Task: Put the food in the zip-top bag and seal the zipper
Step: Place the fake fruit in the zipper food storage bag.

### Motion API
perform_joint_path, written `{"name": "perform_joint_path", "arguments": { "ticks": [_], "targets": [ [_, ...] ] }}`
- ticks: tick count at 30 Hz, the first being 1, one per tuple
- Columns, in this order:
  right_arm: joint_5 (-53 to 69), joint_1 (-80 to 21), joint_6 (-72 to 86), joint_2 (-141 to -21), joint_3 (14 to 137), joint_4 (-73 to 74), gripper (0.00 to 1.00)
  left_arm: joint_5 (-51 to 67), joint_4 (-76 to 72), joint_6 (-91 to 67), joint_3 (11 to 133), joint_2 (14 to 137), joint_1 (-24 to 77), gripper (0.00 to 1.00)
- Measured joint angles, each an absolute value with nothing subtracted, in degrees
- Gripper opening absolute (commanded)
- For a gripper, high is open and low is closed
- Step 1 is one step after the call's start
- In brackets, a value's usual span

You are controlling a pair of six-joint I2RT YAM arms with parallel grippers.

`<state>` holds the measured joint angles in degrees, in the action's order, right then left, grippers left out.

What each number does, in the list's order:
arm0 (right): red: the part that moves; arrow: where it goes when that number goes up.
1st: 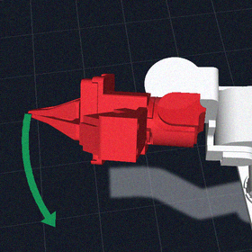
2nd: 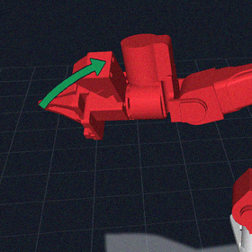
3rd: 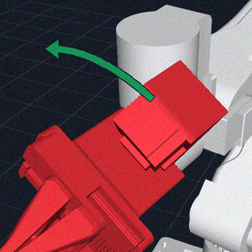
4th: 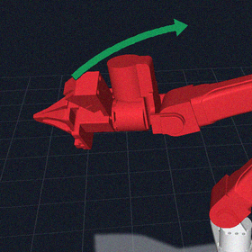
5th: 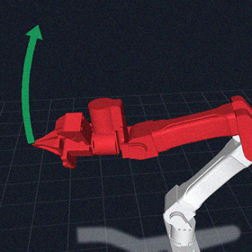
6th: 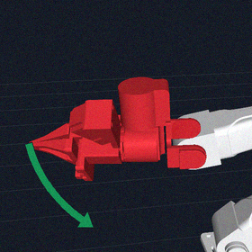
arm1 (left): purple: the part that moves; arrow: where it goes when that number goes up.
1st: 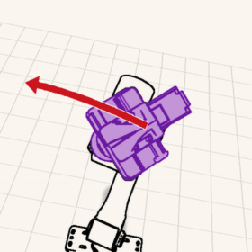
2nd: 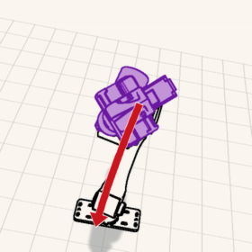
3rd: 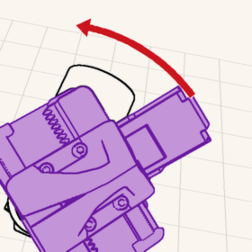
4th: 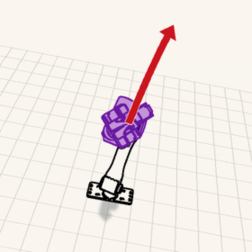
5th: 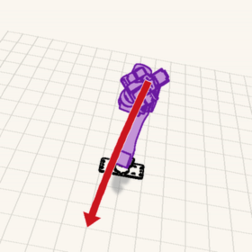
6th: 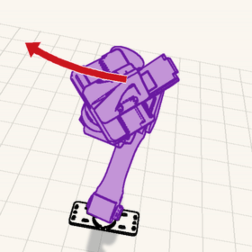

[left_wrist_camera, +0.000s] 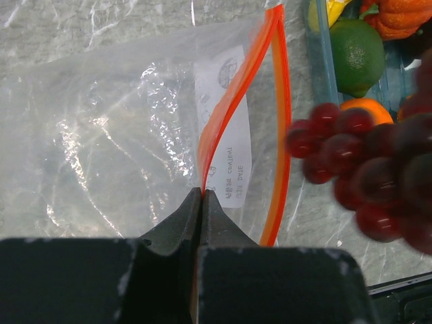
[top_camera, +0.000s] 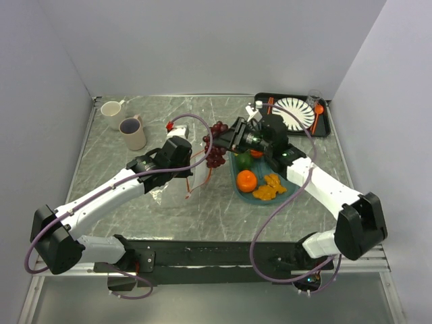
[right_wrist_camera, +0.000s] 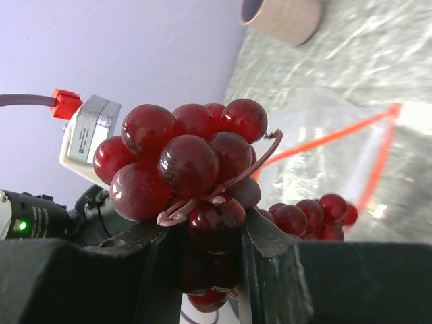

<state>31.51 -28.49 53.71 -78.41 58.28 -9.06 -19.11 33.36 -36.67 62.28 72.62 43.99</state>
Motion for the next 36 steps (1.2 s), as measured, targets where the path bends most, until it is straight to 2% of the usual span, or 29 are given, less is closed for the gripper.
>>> {"name": "perform_joint_path", "arguments": {
  "ticks": [10,26,36],
  "targets": [
    [34.3,-30.9,57.9,-87.5,57.6,-16.3,0.14,-19.6,33.2,-38.3,62.3,71.8,44.2,0.01],
    [21.5,-38.3,40.5,-87.4,61.6,8.8,0.15,-24.4,34.9,-44.1,64.6,71.5,44.2,0.01],
    [17.7,-42.9,32.2,-85.2,63.8,13.6,0.16,-27.5,39.0,-47.8,69.0,75.7,44.2,0.01]
  ]
}}
